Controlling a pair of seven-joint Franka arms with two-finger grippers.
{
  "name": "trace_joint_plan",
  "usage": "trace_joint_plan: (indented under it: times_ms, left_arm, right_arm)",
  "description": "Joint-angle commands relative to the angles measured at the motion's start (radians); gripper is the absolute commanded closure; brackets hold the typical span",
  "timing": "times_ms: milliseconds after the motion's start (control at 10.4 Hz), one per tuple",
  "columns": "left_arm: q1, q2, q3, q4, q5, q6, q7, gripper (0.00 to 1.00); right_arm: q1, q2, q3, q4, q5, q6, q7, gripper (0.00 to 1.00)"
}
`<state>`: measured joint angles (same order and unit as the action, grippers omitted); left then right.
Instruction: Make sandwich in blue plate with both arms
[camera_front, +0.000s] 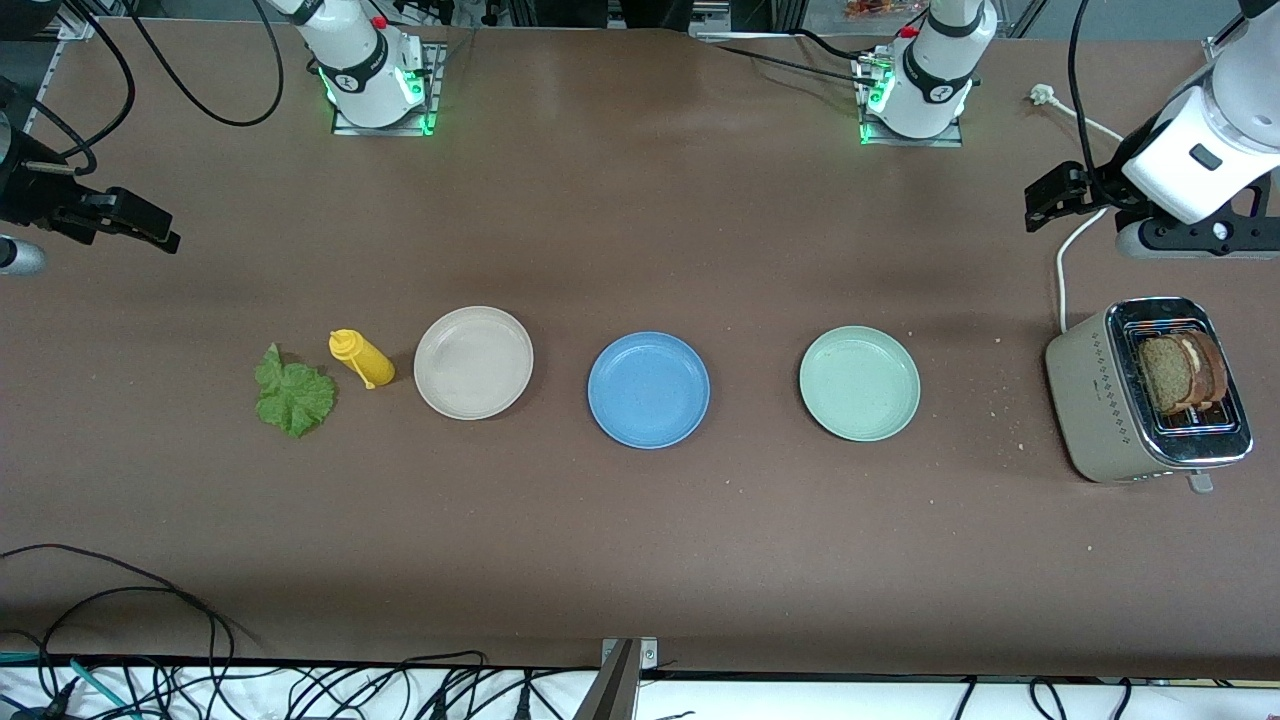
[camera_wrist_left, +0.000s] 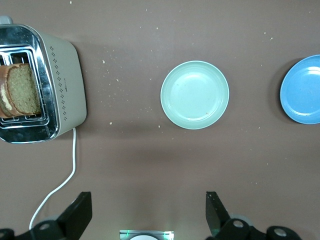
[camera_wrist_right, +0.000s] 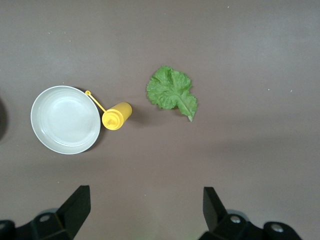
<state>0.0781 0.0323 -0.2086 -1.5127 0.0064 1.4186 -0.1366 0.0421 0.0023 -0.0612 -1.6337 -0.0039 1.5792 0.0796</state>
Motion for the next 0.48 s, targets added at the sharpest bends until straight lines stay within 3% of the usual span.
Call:
trace_joint_plan:
  times_ms: [0, 384]
  left_arm:
    - [0.023, -0.003, -0.002, 0.017, 0.017, -0.001, 0.008, 0.0]
    - [0.075, -0.003, -0.006, 0.019, 0.023, -0.001, 0.008, 0.0]
  right_arm:
    - [-0.001, 0.001, 0.001, 0.018, -0.005, -0.021, -0.006, 0.0]
    - [-0.001, 0.001, 0.001, 0.018, -0.005, -0.021, -0.006, 0.0]
